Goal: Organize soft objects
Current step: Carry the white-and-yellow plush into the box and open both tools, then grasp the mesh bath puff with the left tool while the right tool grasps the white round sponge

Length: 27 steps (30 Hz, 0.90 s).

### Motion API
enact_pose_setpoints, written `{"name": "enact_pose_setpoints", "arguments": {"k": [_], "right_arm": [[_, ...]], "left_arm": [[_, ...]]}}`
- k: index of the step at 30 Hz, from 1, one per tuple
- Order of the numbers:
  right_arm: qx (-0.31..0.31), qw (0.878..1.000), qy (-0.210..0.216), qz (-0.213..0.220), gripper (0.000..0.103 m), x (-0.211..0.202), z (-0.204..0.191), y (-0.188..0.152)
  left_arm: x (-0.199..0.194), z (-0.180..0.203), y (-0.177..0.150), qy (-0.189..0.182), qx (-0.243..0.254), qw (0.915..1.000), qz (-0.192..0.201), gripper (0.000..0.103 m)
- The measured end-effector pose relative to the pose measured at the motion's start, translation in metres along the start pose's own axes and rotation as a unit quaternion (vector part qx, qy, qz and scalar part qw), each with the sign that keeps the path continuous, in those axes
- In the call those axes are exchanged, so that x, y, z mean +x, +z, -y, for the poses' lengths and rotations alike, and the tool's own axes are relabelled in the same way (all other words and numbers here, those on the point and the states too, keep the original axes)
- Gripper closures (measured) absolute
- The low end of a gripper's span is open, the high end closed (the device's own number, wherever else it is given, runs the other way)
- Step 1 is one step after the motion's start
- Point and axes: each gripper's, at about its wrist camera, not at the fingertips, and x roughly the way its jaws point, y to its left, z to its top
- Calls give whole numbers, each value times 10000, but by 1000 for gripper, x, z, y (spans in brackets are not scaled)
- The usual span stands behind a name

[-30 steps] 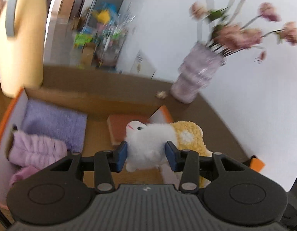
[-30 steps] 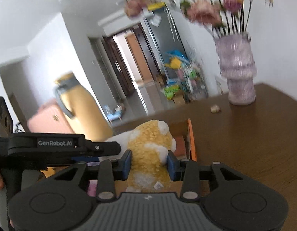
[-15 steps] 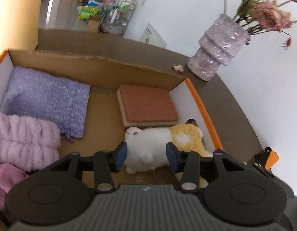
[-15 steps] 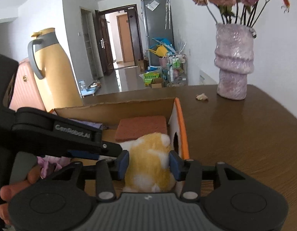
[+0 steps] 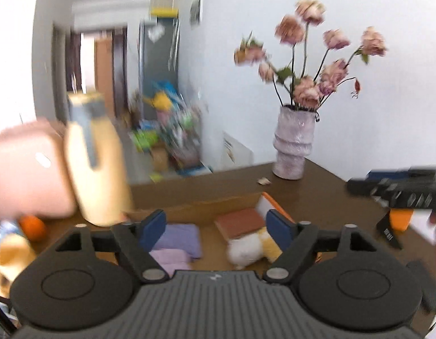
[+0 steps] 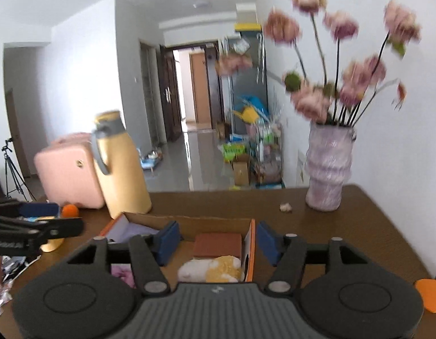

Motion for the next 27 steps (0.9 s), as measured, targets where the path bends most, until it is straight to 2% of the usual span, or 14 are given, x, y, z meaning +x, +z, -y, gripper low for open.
{"name": "enact_pose_setpoints", "arguments": {"k": [2, 5, 11, 14, 17, 22, 25, 27], "right_arm": [[-49, 9999, 16, 117, 39, -23, -4, -1], [-46, 9997, 54, 213, 39, -44, -13, -2], [-130, 9989, 148, 436, 38, -73, -32, -8], [-124, 9975, 214, 663, 33, -95, -40, -30], [-240, 9955, 289, 871, 29, -117, -49, -69], [-494, 9935, 228, 1001, 24, -149, -69, -147], [-338, 9948, 319, 903, 21, -156, -76, -189], [-245, 9969, 376, 653, 21, -152, -82, -209]], "left_arm": [[-31, 2, -6, 189, 275, 9992, 221, 21], [-67, 0, -13, 355, 442, 9978, 330, 21], [-112, -6, -19, 541, 324, 9967, 503, 19], [-134, -11, -36, 673, 226, 9950, 702, 17], [-162, -15, -74, 813, 27, 9918, 982, 14], [-205, -3, -157, 944, 65, 9866, 1327, 8], [-219, 3, -204, 978, 190, 9864, 1306, 7], [-216, -2, -224, 1033, 20, 9896, 997, 7]]}}
